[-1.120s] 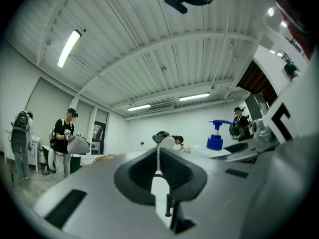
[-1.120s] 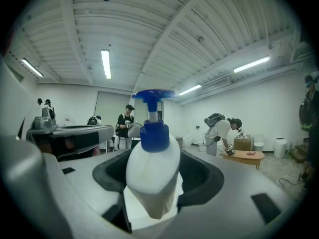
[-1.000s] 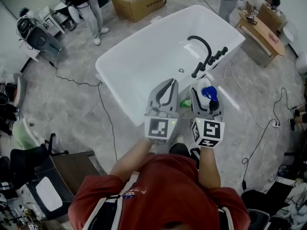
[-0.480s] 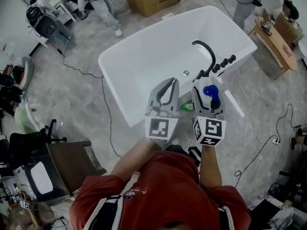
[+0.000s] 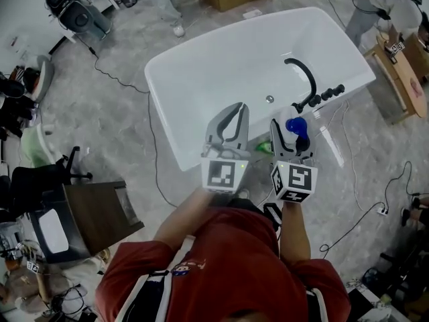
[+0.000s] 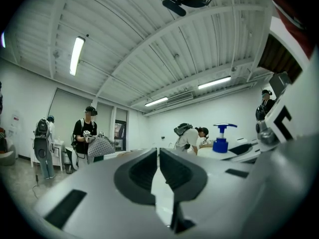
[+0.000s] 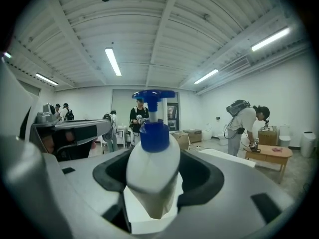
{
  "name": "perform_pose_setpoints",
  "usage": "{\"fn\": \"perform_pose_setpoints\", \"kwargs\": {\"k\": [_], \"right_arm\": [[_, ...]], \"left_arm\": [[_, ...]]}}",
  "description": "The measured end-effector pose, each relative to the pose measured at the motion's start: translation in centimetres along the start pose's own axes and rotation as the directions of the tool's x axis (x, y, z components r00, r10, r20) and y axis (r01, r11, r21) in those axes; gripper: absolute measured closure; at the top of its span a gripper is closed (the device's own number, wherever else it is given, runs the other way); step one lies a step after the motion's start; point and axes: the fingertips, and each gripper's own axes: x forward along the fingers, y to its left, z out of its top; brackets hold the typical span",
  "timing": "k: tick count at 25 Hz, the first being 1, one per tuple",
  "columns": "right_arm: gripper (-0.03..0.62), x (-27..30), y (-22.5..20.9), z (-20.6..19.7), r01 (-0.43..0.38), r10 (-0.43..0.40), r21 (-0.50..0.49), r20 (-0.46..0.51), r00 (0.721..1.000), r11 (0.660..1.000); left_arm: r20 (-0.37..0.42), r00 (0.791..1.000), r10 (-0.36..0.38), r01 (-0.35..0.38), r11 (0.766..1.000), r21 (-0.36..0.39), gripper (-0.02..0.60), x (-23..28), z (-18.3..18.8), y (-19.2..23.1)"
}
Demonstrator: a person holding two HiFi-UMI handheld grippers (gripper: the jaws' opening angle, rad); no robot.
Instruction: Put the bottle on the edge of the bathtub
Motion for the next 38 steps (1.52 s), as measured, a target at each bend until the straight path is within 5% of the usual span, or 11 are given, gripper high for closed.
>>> {"fn": "perform_pose_setpoints", "kwargs": {"k": [4, 21, 27, 32, 38], "right_arm": [[0.314, 2.0, 1.1, -0.3, -0.007, 0.007, -0.002, -0.006, 1.0, 1.0], [0.315, 9.8, 9.6, -6.3, -0.173, 0.169, -0.052, -0.078, 0.983, 0.984], [0.315, 10.9, 13.3, -10.2, -0.255, 0.245, -0.054, -0.144, 0.959, 0.965], [0.314, 10.4, 17.0, -13.0, -0.341, 0.326, -0.04, -0.206, 0.923, 0.939], [0.314, 10.5, 20.1, -16.3, -0.404, 0.381, -0.047, -0.246, 0.891, 0.914]], "left_arm": [[0.012, 0.999, 0.031, -0.03, 0.995, -0.09, 0.554, 0.8, -0.3, 1.9], [-0.044, 0.988, 0.148, -0.151, 0.985, -0.087, 0.554, 0.0, -5.2, 11.2], [-0.075, 0.976, 0.206, -0.211, 0.974, -0.083, 0.554, -2.2, -8.1, 13.6], [-0.113, 0.961, 0.252, -0.25, 0.968, 0.035, 0.554, -5.5, -10.0, 15.4], [-0.153, 0.943, 0.296, -0.301, 0.954, -0.009, 0.554, -8.3, -13.0, 16.5]]}}
